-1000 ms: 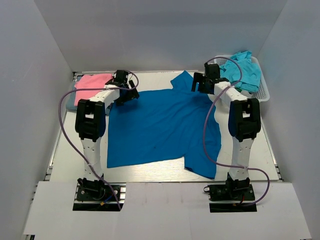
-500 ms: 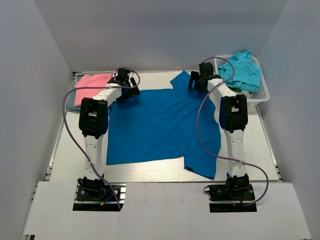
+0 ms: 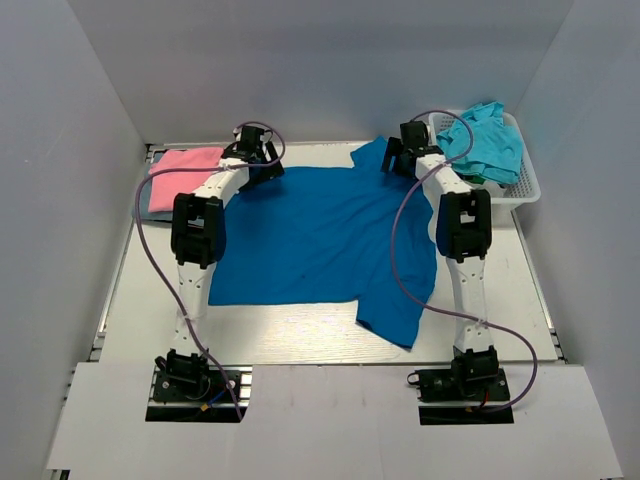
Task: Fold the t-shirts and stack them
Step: Flatten out the tshirt, then grap the side of the flattened tshirt closest away from the robot with both arms
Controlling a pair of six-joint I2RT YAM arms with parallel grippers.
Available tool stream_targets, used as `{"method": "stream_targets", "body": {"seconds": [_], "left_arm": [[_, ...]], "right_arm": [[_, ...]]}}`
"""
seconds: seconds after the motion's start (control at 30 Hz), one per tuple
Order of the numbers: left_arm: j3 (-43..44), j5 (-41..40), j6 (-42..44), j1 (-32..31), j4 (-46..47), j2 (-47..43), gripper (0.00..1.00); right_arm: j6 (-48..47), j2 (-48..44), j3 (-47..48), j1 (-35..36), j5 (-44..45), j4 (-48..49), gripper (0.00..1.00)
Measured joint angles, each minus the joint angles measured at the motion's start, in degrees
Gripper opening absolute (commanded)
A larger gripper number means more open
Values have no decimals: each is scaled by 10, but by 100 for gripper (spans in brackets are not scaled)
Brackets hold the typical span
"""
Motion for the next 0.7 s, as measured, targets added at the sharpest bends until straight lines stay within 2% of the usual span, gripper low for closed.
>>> {"method": "stream_targets", "body": {"seconds": [0.13, 0.27, 0.37, 0.53, 0.63, 0.7], "left_arm": [[1, 9, 19, -2, -15, -6, 100], [-33, 26, 26, -3, -44, -65, 100], [-155, 22, 6, -4, -59, -202, 100], [-403, -27, -80, -6, -112, -501, 100], [-550, -60, -143, 0, -162, -637, 100], [-638, -69, -178, 5, -184, -680, 100]], "right_arm": [[-46, -33, -40, 5, -29, 9, 90], [-69, -130, -108, 28, -46, 0, 90], [-46, -277, -241, 50, -75, 15, 90], [7, -544, -508, 73, -132, 32, 90], [26, -645, -641, 77, -140, 3, 90], [39, -687, -709, 82, -140, -33, 90]]}}
